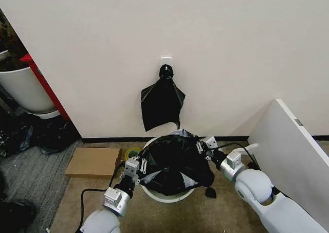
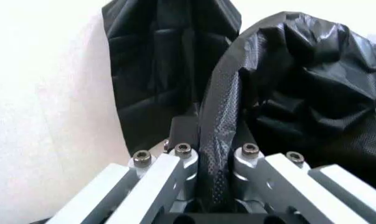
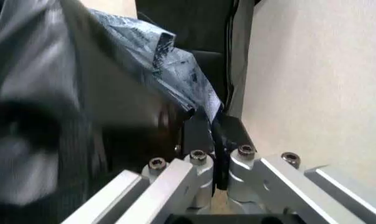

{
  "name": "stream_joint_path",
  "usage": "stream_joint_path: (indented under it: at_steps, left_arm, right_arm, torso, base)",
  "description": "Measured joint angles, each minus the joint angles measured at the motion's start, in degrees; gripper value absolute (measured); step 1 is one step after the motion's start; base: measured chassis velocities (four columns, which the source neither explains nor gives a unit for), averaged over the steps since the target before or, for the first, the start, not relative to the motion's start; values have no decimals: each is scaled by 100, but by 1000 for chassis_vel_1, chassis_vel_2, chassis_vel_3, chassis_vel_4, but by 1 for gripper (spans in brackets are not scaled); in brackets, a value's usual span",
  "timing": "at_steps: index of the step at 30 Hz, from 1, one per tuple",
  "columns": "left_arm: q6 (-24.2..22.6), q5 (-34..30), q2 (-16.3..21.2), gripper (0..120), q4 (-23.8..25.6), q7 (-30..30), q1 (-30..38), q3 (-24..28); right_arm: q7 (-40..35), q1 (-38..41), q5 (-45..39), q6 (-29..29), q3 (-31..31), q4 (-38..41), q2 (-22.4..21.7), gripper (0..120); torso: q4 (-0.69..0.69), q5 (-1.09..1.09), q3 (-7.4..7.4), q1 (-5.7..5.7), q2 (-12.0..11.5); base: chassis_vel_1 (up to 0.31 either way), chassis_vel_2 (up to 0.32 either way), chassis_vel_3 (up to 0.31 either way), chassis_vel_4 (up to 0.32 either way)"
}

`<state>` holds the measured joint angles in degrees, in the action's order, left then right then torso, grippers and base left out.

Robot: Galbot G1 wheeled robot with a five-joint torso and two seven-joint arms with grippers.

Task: Place the garbage bag over the trash bin.

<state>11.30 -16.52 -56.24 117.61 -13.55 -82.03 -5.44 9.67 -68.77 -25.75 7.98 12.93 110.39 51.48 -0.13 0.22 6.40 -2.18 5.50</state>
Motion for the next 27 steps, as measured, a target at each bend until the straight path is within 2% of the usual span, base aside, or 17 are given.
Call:
stream_joint_path:
  at_steps: [14,17,18,23,24,27]
  left_arm:
    - [-61,-371,-3,3,-36,-46,100,-33]
    - [-91,-413,7,3,-6,-58,52,-60]
    - [-91,-413,7,3,-6,-58,52,-60]
    - [-142,-531,19,3,2,-57,6,-78]
    - [-142,-531,19,3,2,-57,6,-78]
    - [-222,-683,17,3,2,-120,16,-88]
  right_arm:
    - [501,-364,-1054,-265,426,162,-159,1]
    - [576,-524,-1448,-238,713,233,-169,16]
    - [576,-524,-1448,-238,713,233,-169,16]
    - [480,-859,-2280,-96,1230,436,-164,38]
    - [480,-859,-2280,-96,1230,436,-164,38]
    - [421,-1092,-2626,-14,1553,718,-123,49]
  torso:
    - [0,-1,0,0,0]
    - [0,1,0,0,0]
    - [0,1,0,0,0]
    - [0,0,0,0,1]
    - [0,0,0,0,1]
    - [0,-1,0,0,1]
  base:
    - [0,0,0,0]
    - [0,0,0,0]
    - [0,0,0,0]
    - [0,0,0,0]
    - [0,0,0,0]
    - [0,0,0,0]
